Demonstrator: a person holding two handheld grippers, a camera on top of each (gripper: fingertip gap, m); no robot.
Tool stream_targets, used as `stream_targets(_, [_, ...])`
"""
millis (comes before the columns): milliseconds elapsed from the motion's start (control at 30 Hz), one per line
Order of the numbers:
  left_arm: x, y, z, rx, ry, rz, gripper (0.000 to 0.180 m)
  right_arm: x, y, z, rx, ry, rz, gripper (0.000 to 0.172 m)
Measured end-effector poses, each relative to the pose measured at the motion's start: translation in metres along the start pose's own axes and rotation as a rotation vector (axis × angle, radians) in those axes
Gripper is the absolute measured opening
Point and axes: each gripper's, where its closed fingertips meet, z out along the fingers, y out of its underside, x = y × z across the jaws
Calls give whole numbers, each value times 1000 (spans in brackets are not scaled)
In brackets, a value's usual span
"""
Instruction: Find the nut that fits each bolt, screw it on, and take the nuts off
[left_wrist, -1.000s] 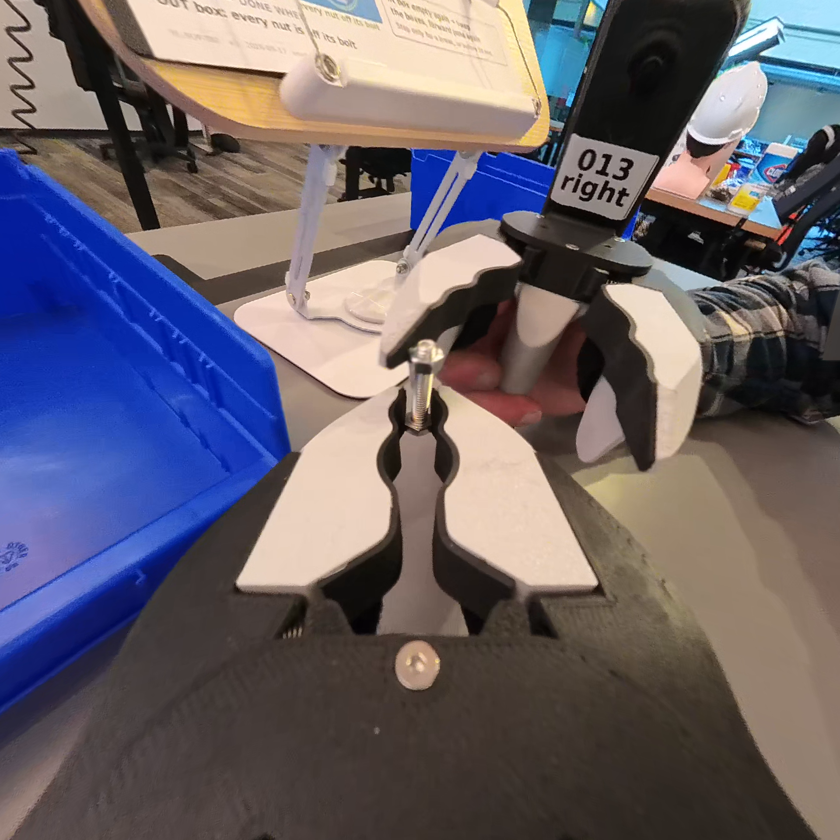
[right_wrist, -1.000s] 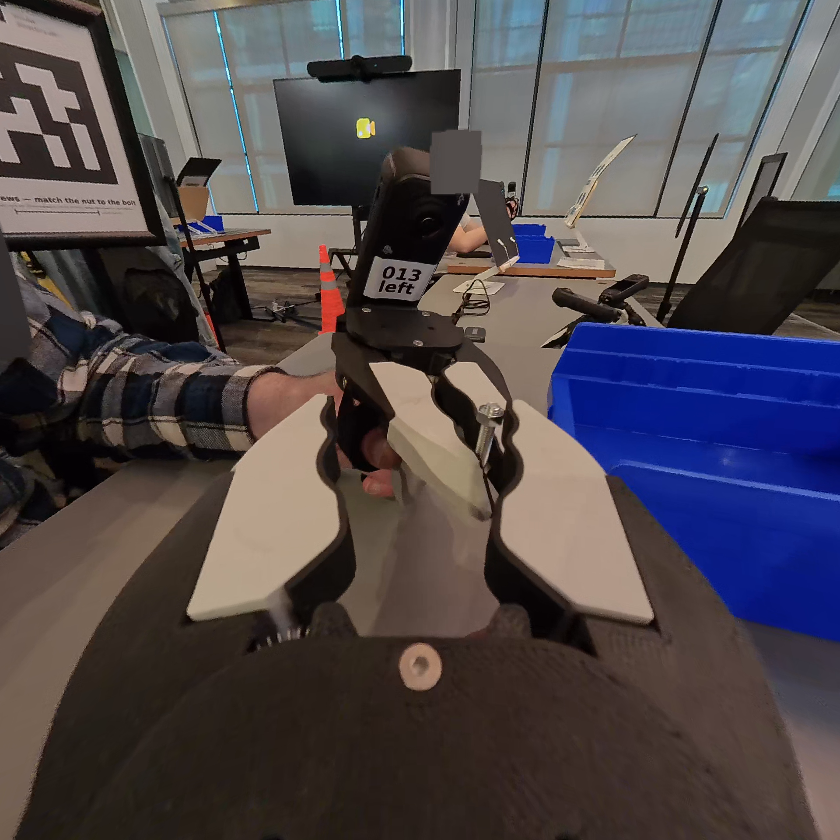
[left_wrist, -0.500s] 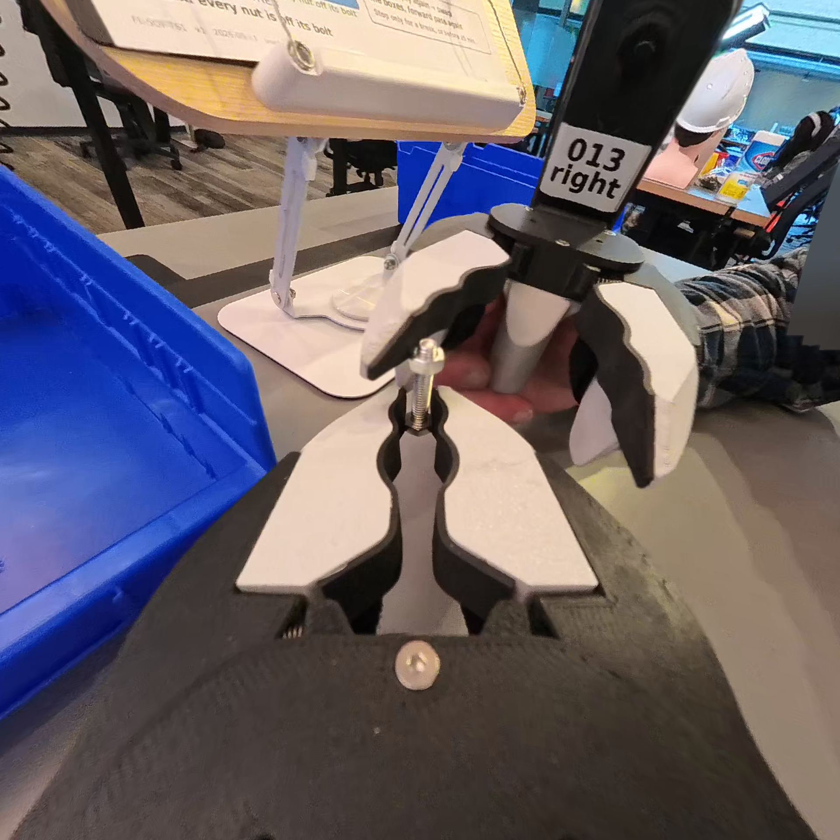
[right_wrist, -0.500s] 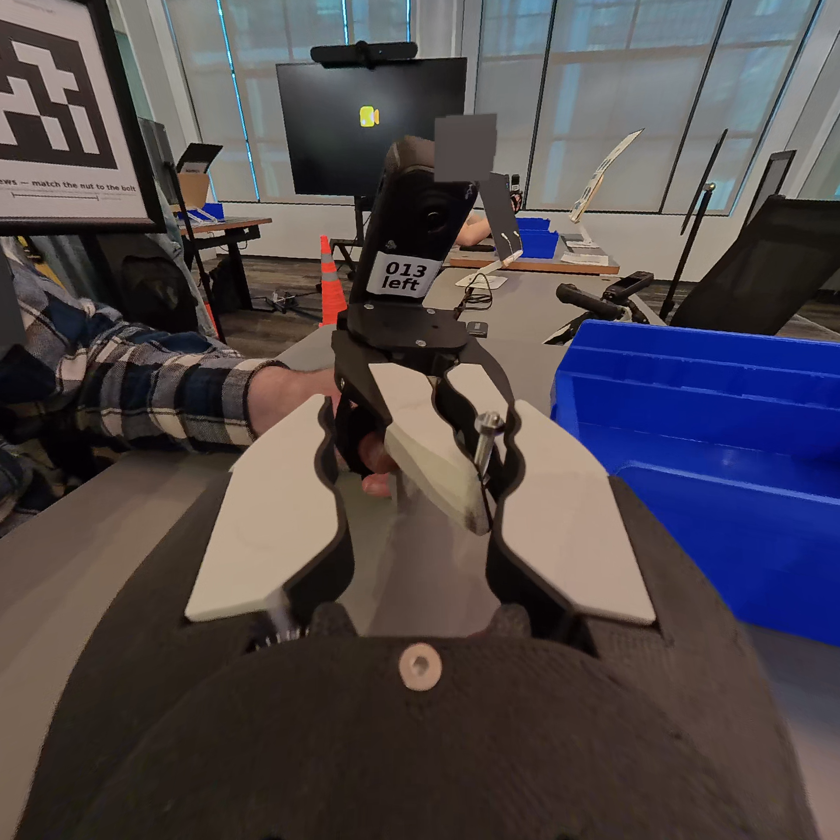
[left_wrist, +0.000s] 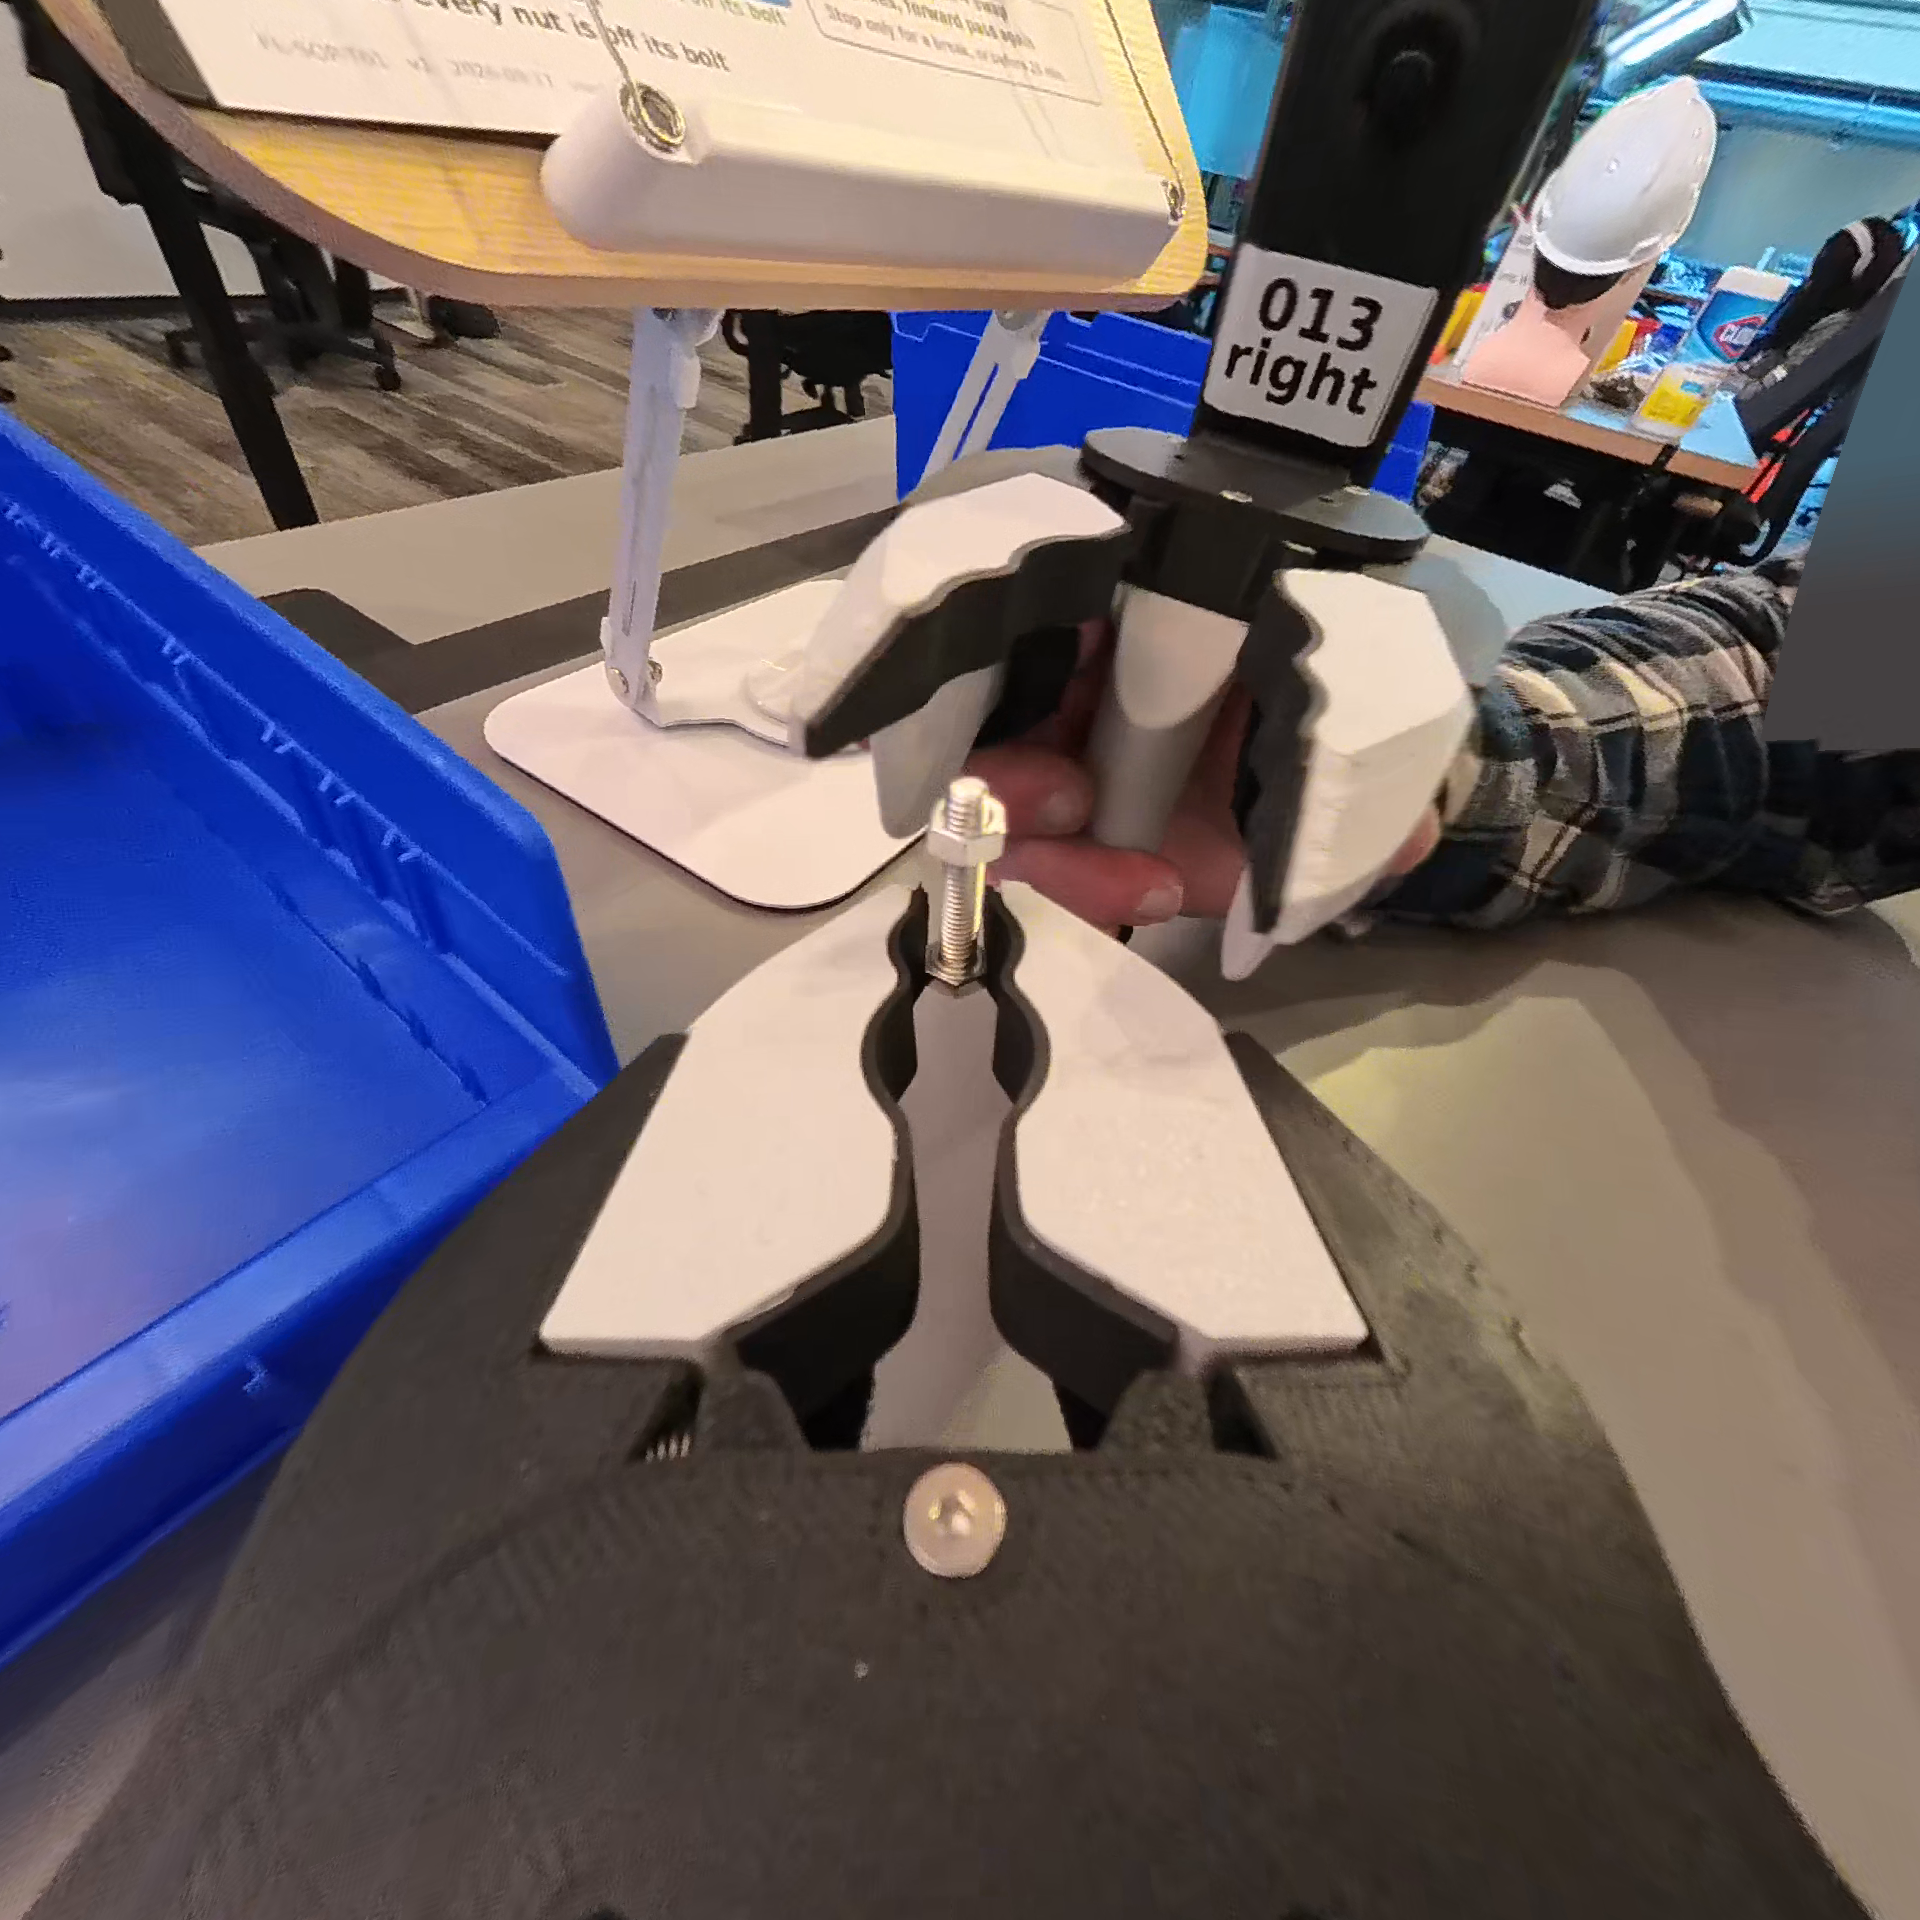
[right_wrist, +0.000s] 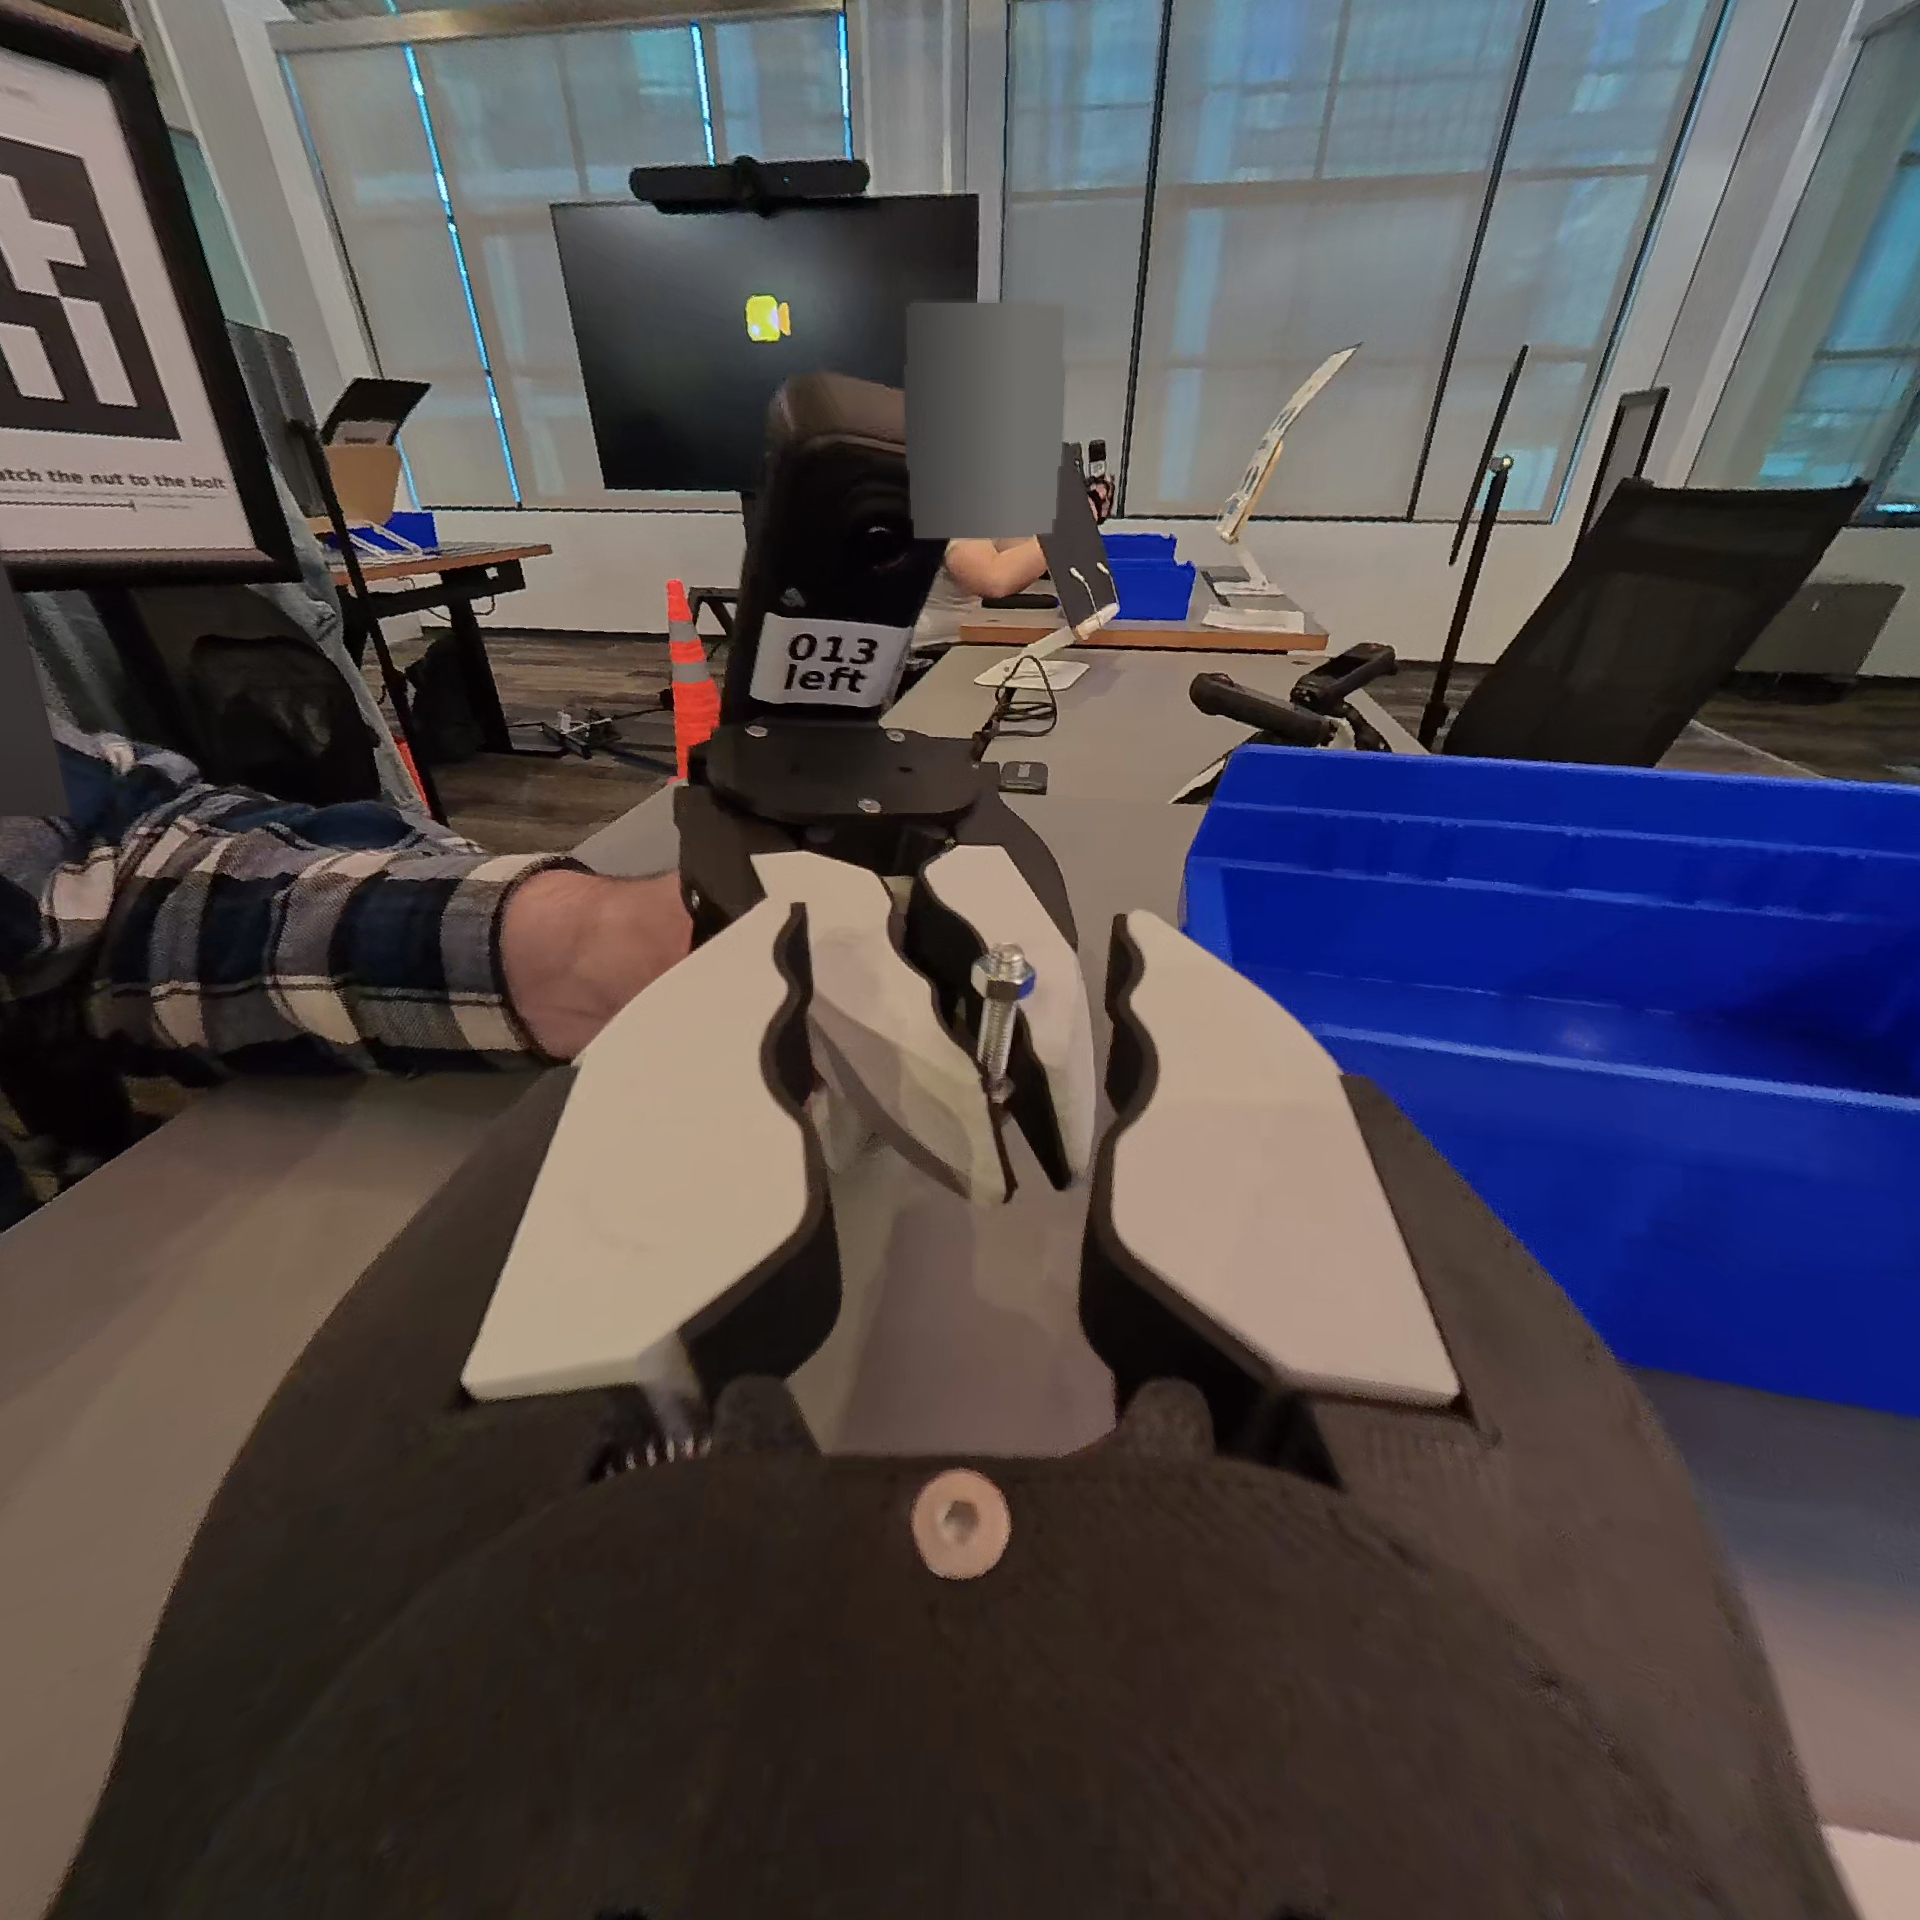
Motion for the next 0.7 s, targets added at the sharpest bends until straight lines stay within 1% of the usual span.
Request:
stream_targets(67, [1, -1, 0, 3, 3, 3, 10, 2, 3, 0, -15, 7, 8, 52])
stream_targets(167, [1, -1, -1, 5, 1, 5, 10, 1, 6, 1, -30, -2, 9, 39])
stream_targets(367, [2, -4, -2, 22, 2, 13, 10, 5, 9, -1, -41, 5, 23, 21])
stream_targets(433, [3, -6, -2, 31, 8, 19, 10, 5, 10, -1, -48, 7, 20, 10])
stream_targets(700, [7, -8, -1, 42, 23, 38, 10, 2, 12, 1, -65, 20, -17, 6])
